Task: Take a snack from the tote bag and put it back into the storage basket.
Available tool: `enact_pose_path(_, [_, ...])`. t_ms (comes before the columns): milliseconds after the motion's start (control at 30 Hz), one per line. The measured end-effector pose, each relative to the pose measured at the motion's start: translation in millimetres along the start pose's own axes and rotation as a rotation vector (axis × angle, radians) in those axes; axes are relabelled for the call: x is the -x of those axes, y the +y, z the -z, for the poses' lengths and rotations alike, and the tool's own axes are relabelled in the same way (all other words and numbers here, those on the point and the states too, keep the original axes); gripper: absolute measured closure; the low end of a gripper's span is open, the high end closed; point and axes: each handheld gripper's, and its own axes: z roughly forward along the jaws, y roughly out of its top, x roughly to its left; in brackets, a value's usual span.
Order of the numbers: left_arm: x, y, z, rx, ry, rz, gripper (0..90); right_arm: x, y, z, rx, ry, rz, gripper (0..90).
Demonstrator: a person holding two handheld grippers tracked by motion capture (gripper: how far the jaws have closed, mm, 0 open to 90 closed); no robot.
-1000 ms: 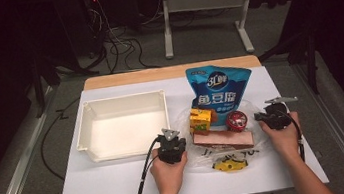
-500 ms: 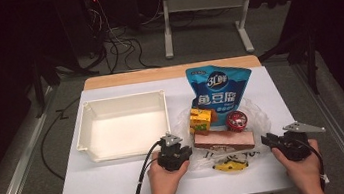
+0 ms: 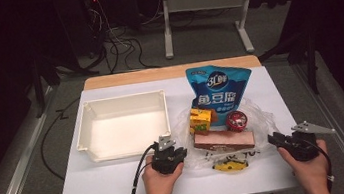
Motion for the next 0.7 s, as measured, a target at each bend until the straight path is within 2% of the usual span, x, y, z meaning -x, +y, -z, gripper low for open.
enact_pose_path(100, [1.4, 4.5, 13.2, 0.032, -0.005, -0.006, 76.5, -6.1, 7.0, 13.2, 0.05, 0.001, 0.019, 65.2])
enact_pose_path(200, [2.1, 7.9, 22.0, 0.059, -0.005, -0.005, 74.4, -9.4, 10.3, 19.6, 0.073, 0.003, 0.022, 64.6])
enact_pose_path(233, [1.8, 12.7, 30.4, 0.088, -0.006, -0.002, 73.3, -11.8, 13.7, 25.6, 0.106, 0.017, 0.029, 64.2])
enact_pose_path(300, [2.2, 19.2, 37.6, 0.122, -0.003, 0.006, 70.4, -14.8, 16.4, 29.1, 0.13, 0.025, 0.03, 62.6])
enact_pose_path(400, [4.5, 30.9, 45.9, 0.163, -0.01, 0.012, 66.2, -19.7, 18.3, 30.5, 0.145, 0.022, 0.036, 61.6])
enact_pose_path(533, [8.3, 47.7, 52.0, 0.208, -0.01, -0.005, 62.7, -26.7, 18.7, 29.7, 0.162, 0.035, 0.063, 61.6])
enact_pose_path(700, [8.5, 66.8, 51.9, 0.242, -0.01, -0.017, 62.6, -32.2, 16.3, 26.9, 0.164, 0.046, 0.075, 58.5])
